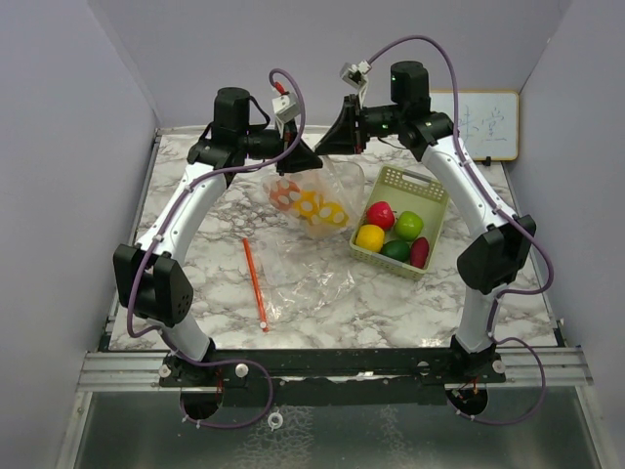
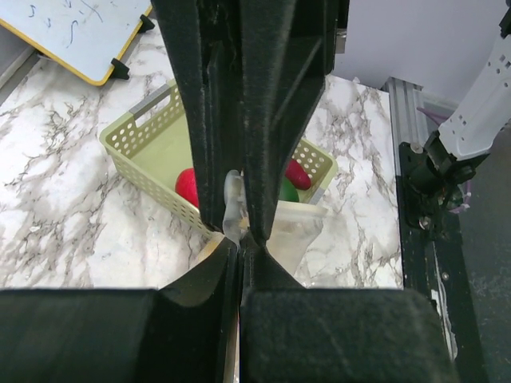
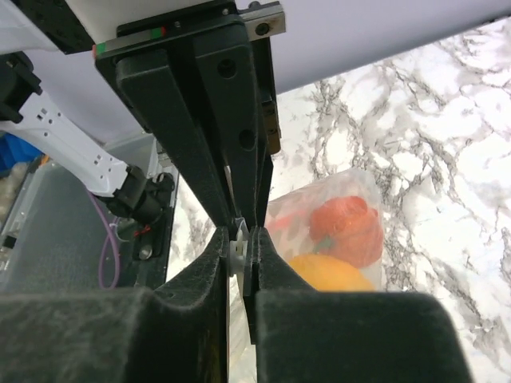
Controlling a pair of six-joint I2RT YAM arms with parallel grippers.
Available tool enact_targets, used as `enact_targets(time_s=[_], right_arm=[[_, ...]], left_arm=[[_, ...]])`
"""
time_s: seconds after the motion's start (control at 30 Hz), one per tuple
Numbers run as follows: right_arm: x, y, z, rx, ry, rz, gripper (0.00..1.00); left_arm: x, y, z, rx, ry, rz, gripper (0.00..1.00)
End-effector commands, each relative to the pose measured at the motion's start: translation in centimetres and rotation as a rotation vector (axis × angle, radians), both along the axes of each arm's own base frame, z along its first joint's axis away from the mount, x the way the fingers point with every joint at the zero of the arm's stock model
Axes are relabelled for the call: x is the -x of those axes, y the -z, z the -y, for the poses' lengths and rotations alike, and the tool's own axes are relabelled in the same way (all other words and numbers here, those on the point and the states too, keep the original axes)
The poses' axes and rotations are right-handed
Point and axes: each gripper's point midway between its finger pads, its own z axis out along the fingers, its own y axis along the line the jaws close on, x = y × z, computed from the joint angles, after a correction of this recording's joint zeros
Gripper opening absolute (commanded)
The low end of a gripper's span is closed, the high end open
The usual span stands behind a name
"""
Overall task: Place the food in the zip-top bag and seal the zipper
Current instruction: Zip the zipper food storage bag at the center of the board.
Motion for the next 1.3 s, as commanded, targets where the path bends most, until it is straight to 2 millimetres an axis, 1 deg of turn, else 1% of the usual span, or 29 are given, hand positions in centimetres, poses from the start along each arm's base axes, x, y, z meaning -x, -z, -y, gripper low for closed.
enact_targets(time_s=[0.0, 0.07, 0.17, 0.23, 0.3, 0.37, 0.5, 0.6, 0.63, 0.67, 0.7, 0.73, 0.8, 0.97, 1.03, 1.13, 1.27], right_arm=[[0.0, -2.1, 0.5, -0.037, -0.008, 0.049, 0.02], [-0.2, -1.7, 0.7, -0.025, 0.006, 0.046, 0.02], [-0.7, -0.7, 1.0, -0.002, 0.031, 0.043, 0.02], [-1.1, -0.2, 1.2, 0.013, 0.056, 0.042, 0.02], [-1.5, 0.3, 1.3, 0.024, 0.072, 0.034, 0.02], [-1.7, 0.7, 1.2, 0.028, 0.073, 0.025, 0.02], [-2.1, 1.5, 1.2, 0.044, 0.086, 0.019, 0.03], [-2.7, 1.7, 1.4, 0.049, 0.107, 0.016, 0.03], [-2.9, 1.4, 1.3, 0.042, 0.113, 0.019, 0.05], [-3.3, 1.1, 1.3, 0.035, 0.122, 0.024, 0.14], [-3.4, 0.6, 1.1, 0.023, 0.119, 0.03, 0.27], [-3.5, -0.1, 0.9, 0.005, 0.107, 0.049, 0.35], [-3.7, -1.2, 0.7, -0.024, 0.102, 0.08, 0.43], [-4.8, -2.5, 1.0, -0.064, 0.128, 0.116, 0.45], [-4.8, -3.0, 0.9, -0.086, 0.115, 0.117, 0.5], [-4.9, -3.9, 0.6, -0.125, 0.097, 0.12, 0.59], [-4.8, -4.4, -0.1, -0.16, 0.059, 0.113, 0.62]], left_arm=[[0.4, -1.5, -0.5, 0.012, -0.014, 0.061, 0.0], [-0.3, -1.9, -1.1, 0.012, -0.055, 0.063, 0.0], [-1.8, -3.2, -2.7, 0.069, -0.123, 0.039, 0.0], [-2.3, -4.1, -3.8, 0.107, -0.142, 0.019, 0.0], [-2.6, -4.9, -4.4, 0.142, -0.145, 0.006, 0.0], [-2.8, -5.5, -4.7, 0.163, -0.149, 0.002, 0.0], [-3.2, -5.6, -4.9, 0.191, -0.16, -0.024, 0.0], [-3.0, -5.9, -5.0, 0.229, -0.136, -0.036, 0.0], [-3.0, -6.0, -4.9, 0.236, -0.133, -0.032, 0.0], [-2.9, -6.0, -4.9, 0.244, -0.128, -0.036, 0.0], [-2.8, -6.0, -4.9, 0.254, -0.123, -0.047, 0.0], [-2.7, -6.0, -4.8, 0.263, -0.119, -0.049, 0.0], [-2.8, -5.9, -4.8, 0.27, -0.118, -0.055, 0.0], [-3.0, -6.2, -4.7, 0.283, -0.12, -0.061, 0.0], [-3.1, -6.1, -4.7, 0.284, -0.123, -0.066, 0.0], [-3.2, -5.6, -4.6, 0.28, -0.125, -0.075, 0.0], [-3.4, -5.1, -4.5, 0.272, -0.133, -0.087, 0.0]])
